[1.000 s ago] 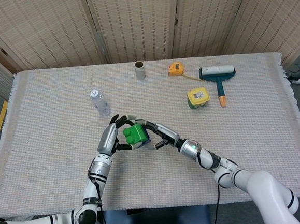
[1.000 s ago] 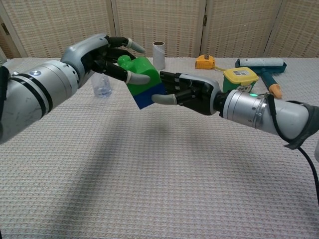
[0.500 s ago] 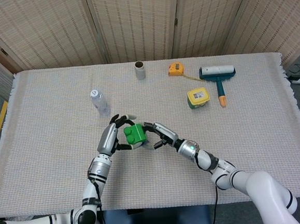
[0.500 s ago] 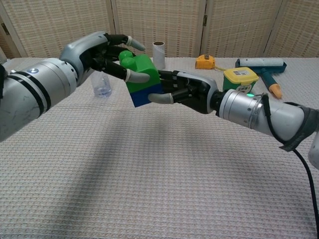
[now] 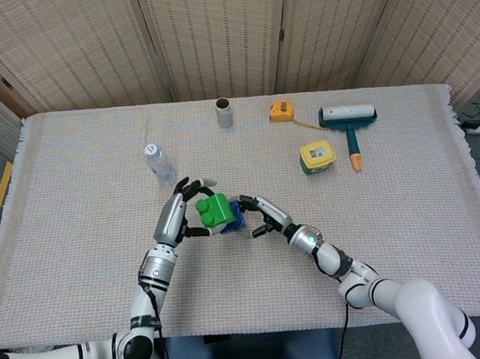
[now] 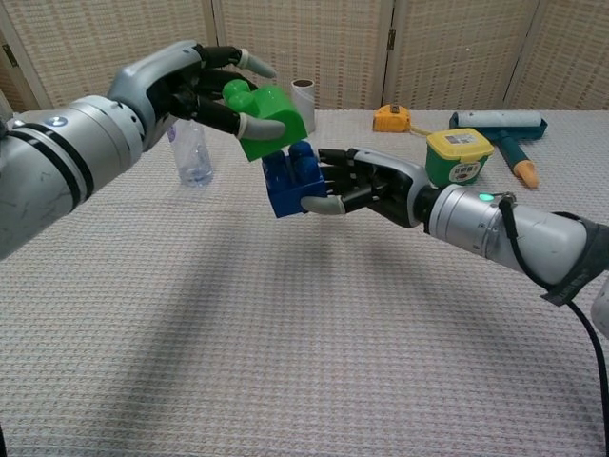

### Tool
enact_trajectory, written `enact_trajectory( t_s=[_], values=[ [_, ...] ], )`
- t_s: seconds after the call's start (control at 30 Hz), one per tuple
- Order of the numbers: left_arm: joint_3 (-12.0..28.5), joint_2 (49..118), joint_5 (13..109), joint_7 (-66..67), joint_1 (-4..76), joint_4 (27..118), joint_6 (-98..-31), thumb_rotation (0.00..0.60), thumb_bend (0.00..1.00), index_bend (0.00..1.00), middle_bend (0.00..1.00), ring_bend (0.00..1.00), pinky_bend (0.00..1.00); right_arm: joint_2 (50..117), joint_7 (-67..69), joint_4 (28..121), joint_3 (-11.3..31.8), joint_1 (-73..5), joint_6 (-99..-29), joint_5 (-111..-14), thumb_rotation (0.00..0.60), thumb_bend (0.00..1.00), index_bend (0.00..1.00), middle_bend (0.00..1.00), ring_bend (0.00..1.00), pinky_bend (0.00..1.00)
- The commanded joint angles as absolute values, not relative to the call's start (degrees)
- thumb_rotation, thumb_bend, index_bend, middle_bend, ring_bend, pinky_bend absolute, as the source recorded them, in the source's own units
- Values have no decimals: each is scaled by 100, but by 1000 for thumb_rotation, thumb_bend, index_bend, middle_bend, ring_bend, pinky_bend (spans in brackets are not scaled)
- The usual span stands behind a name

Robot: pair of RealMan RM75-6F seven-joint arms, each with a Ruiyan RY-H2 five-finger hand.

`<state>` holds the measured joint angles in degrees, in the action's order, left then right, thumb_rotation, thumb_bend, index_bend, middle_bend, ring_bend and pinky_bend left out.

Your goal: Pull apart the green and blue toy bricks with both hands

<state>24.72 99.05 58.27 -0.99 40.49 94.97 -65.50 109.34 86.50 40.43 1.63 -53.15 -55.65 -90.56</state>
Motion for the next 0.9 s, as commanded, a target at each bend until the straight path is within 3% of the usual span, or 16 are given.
enact_trajectory(
  t_s=[0.03,0.27,0.47,0.63,0.9],
  values=[
    [2432,9837,5899,-152,4032,9422,-6522,600,258,301,720,269,0,10716,7995,4199,180,-5225,-5766,-9085,600,407,778,526,419,36],
    [1998,9571,6268,-529,3909,8859,-6146,600,258,297,720,268,0,9666,5736,5570,114,-5030,-5684,-9010,600,407,778,526,418,36],
    [1445,9588,6986,-1395,3740,8056,-5925,600,257,297,720,267,0,8437,3340,7244,70,-5058,-4725,-8417,600,406,778,525,416,36],
    [1180,9833,7472,-1796,3724,7278,-6008,600,258,289,721,265,0,8101,1674,7858,79,-4981,-4238,-7551,600,407,778,526,385,36],
    [1012,10101,7779,-2742,3776,6343,-5816,600,257,272,705,240,0,8061,184,8243,113,-4798,-4327,-6636,600,407,765,473,321,32]
  ],
)
